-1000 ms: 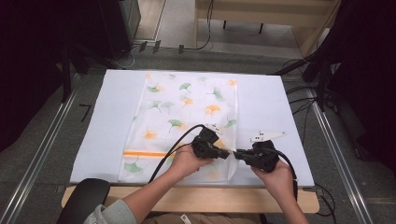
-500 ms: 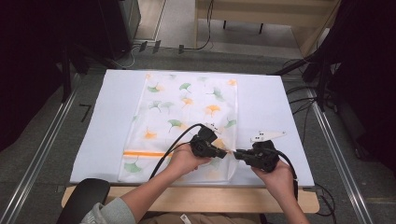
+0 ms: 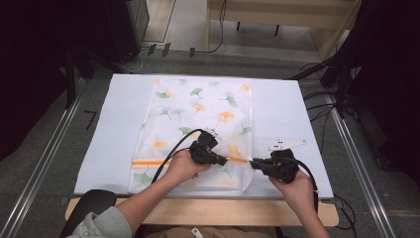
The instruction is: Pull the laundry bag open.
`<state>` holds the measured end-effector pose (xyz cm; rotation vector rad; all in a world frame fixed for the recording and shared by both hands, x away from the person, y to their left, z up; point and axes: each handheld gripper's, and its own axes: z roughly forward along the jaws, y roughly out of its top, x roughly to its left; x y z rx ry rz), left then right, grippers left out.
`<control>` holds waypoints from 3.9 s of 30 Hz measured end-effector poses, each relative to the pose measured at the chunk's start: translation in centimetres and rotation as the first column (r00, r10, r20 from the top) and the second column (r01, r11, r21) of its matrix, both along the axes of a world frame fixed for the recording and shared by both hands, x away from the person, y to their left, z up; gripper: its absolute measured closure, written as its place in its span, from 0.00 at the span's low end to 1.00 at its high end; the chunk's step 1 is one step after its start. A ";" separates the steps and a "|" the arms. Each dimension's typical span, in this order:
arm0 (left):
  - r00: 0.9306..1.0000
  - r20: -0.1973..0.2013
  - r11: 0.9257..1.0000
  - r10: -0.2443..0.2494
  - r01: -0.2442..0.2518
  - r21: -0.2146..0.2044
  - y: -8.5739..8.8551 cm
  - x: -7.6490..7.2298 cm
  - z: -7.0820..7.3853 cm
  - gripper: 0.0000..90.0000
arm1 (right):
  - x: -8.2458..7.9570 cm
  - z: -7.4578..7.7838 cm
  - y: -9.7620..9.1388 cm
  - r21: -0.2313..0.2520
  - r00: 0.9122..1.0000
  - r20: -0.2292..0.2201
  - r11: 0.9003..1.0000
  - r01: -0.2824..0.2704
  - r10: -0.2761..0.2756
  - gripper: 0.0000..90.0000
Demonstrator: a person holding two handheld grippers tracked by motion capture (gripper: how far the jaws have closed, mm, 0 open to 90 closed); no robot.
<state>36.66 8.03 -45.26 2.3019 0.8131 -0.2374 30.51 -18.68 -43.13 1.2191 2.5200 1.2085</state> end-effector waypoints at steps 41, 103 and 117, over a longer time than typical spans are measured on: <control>1.000 -0.014 1.000 0.020 -0.021 -0.023 1.4 0.0 0.6 1.00 | 0.1 0.0 0.0 0.002 1.000 -0.002 1.000 -0.016 0.016 0.94; 0.996 -0.044 0.995 0.078 -0.075 0.058 6.3 -0.2 0.8 1.00 | 0.8 -0.1 -0.5 -0.023 1.000 -0.023 1.000 -0.021 0.021 0.94; 0.997 -0.021 0.994 0.072 -0.070 0.085 7.4 -0.5 1.2 1.00 | 0.8 -0.1 -0.3 -0.027 0.999 -0.021 0.999 -0.027 0.027 0.94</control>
